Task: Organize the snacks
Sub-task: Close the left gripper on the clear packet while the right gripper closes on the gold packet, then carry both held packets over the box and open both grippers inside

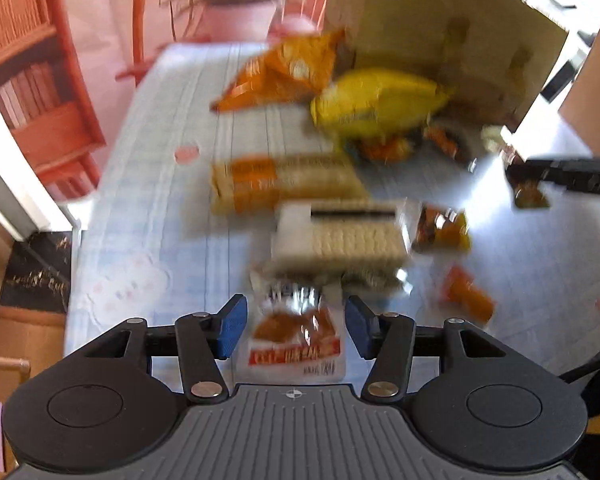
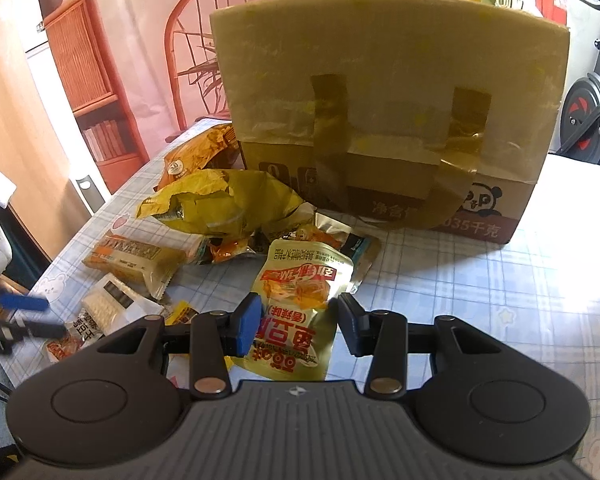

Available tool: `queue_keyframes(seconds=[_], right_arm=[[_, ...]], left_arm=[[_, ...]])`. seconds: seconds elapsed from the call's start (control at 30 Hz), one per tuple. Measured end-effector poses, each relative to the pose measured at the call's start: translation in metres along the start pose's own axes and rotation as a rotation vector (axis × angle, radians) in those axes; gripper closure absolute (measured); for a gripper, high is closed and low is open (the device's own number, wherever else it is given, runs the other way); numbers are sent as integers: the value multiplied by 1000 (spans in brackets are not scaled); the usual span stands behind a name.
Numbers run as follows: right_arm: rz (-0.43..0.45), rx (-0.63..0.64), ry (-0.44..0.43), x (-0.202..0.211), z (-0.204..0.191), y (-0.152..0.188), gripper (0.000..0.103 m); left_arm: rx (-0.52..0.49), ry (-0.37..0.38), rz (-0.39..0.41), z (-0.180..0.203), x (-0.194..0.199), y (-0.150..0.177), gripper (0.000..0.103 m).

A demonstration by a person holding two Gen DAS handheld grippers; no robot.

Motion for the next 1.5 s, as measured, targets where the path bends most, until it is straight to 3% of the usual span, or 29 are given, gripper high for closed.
queue_keyframes(seconds=[0.23, 0.27, 0.3, 0.33, 0.43, 0.77, 0.8, 0.83, 0.97, 1.23, 1.33, 1.5], right_arm=[[-7, -1, -4, 0, 1, 2, 58], [-9, -3, -4, -1, 1, 3, 58], [-10, -7, -4, -1, 2, 3, 58], [-11, -11, -5, -2, 2, 4, 58], [-11, -12, -8, -1, 1, 4, 58], [-3, -6, -15, 0, -1, 1, 58], [-1, -4, -15, 1, -1, 0, 58], [3, -2, -14, 1, -1, -2, 58], [19, 2, -13, 3, -1, -8, 58], [18, 0, -18, 5, 1, -7, 58], [9, -6, -19, 3, 2, -6, 58], [13, -1, -29, 3, 0, -8, 58]], left_arm=[[-27, -55, 5, 2, -16, 4, 46], [-27, -55, 12, 2, -16, 4, 49], [-17, -55, 22, 0, -16, 4, 62], [3, -46, 31, -3, -14, 4, 65], [60, -16, 42, -8, -12, 2, 70], [94, -39, 118, -17, 19, -9, 76], [102, -42, 132, -19, 23, -12, 93], [114, -38, 144, -22, 27, -16, 98], [114, -41, 180, -25, 34, -32, 99], [129, -6, 117, -30, 16, -16, 97], [126, -25, 98, -31, 14, -15, 90], [125, -50, 86, -32, 12, -13, 90]])
Point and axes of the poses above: each gripper's, at about its wrist camera, not at the fingertips, and x roughly against the way its jaws point, z to its right, y to its underside, the point moved 2 cm from there along -x, roughly the way its jaws point, and after that the axes turned 2 degrees about y, right-handed, at the moved point
